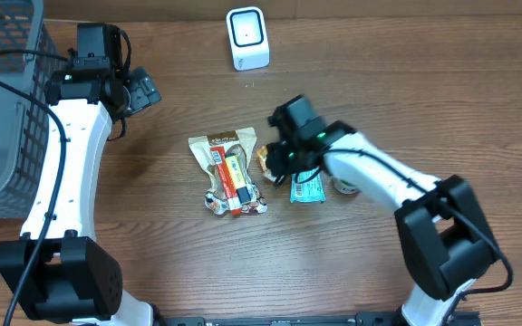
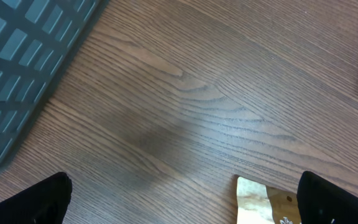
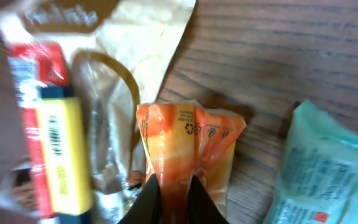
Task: Scan the item barcode
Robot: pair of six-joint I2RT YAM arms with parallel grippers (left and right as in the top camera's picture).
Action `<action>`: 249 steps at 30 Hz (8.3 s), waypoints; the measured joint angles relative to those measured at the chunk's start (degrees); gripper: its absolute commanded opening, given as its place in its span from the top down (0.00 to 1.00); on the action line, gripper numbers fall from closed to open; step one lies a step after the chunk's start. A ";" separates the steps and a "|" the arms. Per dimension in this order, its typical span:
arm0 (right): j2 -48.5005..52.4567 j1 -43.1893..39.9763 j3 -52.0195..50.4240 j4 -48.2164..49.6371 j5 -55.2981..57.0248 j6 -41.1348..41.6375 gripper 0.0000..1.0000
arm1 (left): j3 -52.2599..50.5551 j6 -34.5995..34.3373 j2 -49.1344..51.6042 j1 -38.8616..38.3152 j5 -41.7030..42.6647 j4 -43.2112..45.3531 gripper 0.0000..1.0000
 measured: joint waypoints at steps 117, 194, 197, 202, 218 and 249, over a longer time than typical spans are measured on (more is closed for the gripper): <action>0.26 15.04 -7.15 13.77 30.29 -1.38 0.61 | 0.00 0.00 0.00 0.00 0.00 0.00 0.00; -5.29 -4.55 -11.04 16.22 -10.40 11.23 0.55 | 0.00 0.00 0.00 0.00 0.00 0.00 0.00; -6.86 -4.37 -7.45 8.52 -6.19 9.25 0.55 | 0.00 0.00 0.00 0.00 0.00 0.02 0.00; -7.19 -1.31 2.71 -2.73 4.35 4.57 0.49 | 0.00 0.00 0.00 0.00 0.00 0.00 0.00; -0.59 12.24 7.02 -3.74 28.30 -0.96 0.49 | 0.00 0.00 0.00 0.00 0.00 0.00 0.00; 1.09 4.09 7.02 -3.98 13.18 1.90 0.96 | 0.00 0.00 0.00 0.00 0.00 0.00 0.00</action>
